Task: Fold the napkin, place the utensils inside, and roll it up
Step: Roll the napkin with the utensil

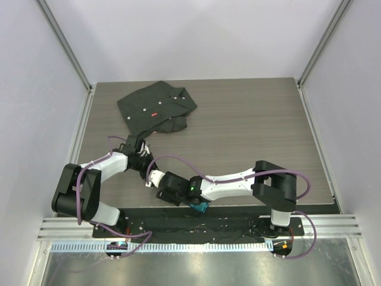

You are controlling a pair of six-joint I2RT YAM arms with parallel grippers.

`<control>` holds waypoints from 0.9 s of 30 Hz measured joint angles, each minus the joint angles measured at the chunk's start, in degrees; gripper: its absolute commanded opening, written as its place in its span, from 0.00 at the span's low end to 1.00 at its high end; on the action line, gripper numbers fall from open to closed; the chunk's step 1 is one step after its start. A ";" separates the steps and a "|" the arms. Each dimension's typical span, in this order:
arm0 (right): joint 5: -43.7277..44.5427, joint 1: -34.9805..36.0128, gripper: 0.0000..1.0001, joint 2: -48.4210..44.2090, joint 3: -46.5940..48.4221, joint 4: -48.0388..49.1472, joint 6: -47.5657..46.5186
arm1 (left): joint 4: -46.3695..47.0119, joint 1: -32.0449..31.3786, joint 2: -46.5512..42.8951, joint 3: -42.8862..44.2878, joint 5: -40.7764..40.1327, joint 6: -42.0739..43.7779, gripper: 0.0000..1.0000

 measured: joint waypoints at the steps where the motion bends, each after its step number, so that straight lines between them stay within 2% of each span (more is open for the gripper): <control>1: 0.24 -0.13 0.62 0.68 0.09 -0.04 0.00 | 0.00 0.00 0.00 0.00 0.00 0.00 0.00; 5: 0.42 -0.96 0.56 1.86 0.79 -0.04 0.11 | 0.02 0.00 0.02 0.00 0.00 0.00 0.00; 8: -0.37 -1.60 0.46 2.34 1.16 -0.13 0.26 | 0.02 0.02 0.02 0.00 0.09 0.00 0.01; 9: -0.96 -1.86 0.40 2.45 1.29 -0.17 0.42 | 0.02 0.02 0.02 0.00 0.11 0.00 0.15; 11: -2.97 -2.51 0.38 2.47 1.38 -0.28 0.63 | 0.02 0.09 0.00 0.07 0.31 0.20 0.34; 12: -4.35 -2.93 0.36 2.47 1.38 -0.31 0.83 | -0.09 0.13 -0.02 0.22 0.31 0.52 0.49; 15: -11.39 -5.35 0.34 2.36 1.25 0.07 1.36 | -1.36 0.90 -0.35 1.55 -0.20 1.97 0.71; 19: -23.43 -10.14 0.32 2.05 0.22 2.36 3.37 | -3.39 2.51 -3.56 3.08 -2.89 2.99 0.78; 21: -29.88 -12.63 0.32 2.10 -0.57 4.59 4.42 | -4.61 2.93 -5.46 3.41 -5.77 3.37 0.78; 27: -46.69 -18.73 0.31 4.04 -2.19 8.70 8.20 | -6.08 3.13 -10.10 2.45 -7.74 2.86 0.75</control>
